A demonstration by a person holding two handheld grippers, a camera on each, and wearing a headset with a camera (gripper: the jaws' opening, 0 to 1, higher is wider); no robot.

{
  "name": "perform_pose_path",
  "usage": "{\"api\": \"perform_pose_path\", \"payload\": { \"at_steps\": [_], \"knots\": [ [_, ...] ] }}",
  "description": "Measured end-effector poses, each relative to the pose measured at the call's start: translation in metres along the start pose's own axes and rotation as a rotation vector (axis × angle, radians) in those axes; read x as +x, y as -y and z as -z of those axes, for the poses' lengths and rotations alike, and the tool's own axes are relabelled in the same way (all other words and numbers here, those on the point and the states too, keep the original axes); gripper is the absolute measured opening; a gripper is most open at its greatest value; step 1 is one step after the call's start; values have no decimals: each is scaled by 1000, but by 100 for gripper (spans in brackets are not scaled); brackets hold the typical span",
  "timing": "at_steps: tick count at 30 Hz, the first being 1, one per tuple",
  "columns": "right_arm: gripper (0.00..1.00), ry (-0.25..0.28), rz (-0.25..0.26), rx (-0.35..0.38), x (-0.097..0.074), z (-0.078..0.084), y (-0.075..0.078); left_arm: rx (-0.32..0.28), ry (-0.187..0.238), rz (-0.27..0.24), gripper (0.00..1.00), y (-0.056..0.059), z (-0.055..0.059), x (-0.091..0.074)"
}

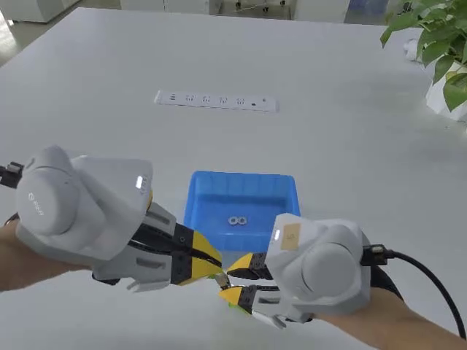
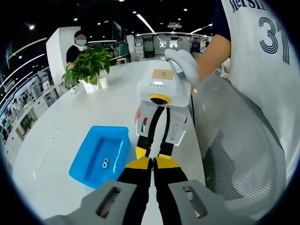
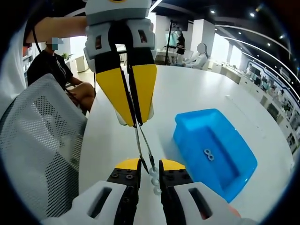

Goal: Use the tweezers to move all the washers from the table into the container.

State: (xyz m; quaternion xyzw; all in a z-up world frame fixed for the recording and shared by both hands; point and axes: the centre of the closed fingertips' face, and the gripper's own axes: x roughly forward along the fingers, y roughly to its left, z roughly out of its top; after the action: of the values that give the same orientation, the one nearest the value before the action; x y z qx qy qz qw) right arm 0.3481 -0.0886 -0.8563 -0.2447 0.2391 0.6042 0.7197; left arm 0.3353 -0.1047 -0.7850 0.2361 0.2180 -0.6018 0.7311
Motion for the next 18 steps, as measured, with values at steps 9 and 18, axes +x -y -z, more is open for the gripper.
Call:
{"api": "perform_pose_path", "payload": {
  "at_steps": [9,18],
  "knots": [
    [16,1,-7,13,3,2,0,-2,-23,7,5,-2,4,3],
    [16,-3,-15,27,4,6,-1,-3,-35,22,5,-2,3,6]
  ]
}}
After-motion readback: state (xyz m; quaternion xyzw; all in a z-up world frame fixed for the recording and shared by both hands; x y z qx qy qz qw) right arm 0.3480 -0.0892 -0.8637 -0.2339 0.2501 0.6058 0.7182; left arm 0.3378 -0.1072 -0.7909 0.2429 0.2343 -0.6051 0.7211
